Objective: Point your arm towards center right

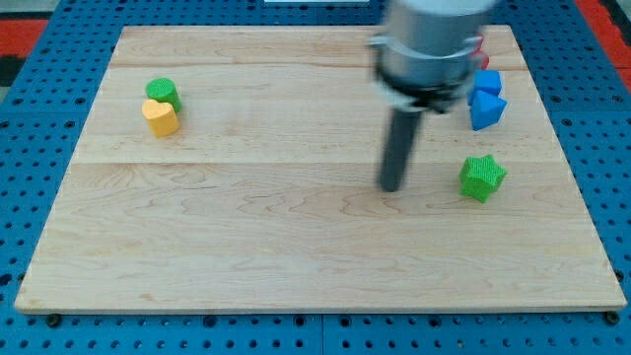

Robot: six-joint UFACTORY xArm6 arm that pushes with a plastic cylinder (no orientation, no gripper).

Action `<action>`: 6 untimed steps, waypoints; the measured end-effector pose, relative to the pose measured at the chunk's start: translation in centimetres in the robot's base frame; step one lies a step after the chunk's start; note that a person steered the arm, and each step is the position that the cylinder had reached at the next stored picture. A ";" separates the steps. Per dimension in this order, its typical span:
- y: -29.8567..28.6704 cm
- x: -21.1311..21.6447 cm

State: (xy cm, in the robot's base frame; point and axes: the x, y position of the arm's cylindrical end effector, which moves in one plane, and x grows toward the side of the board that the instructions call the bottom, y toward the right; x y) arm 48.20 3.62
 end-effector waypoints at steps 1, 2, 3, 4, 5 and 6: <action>-9.9 0.0; -17.9 -0.8; -22.5 -4.3; -13.5 -5.6; -3.6 -5.6; 4.4 -5.7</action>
State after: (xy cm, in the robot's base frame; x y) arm 42.49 8.02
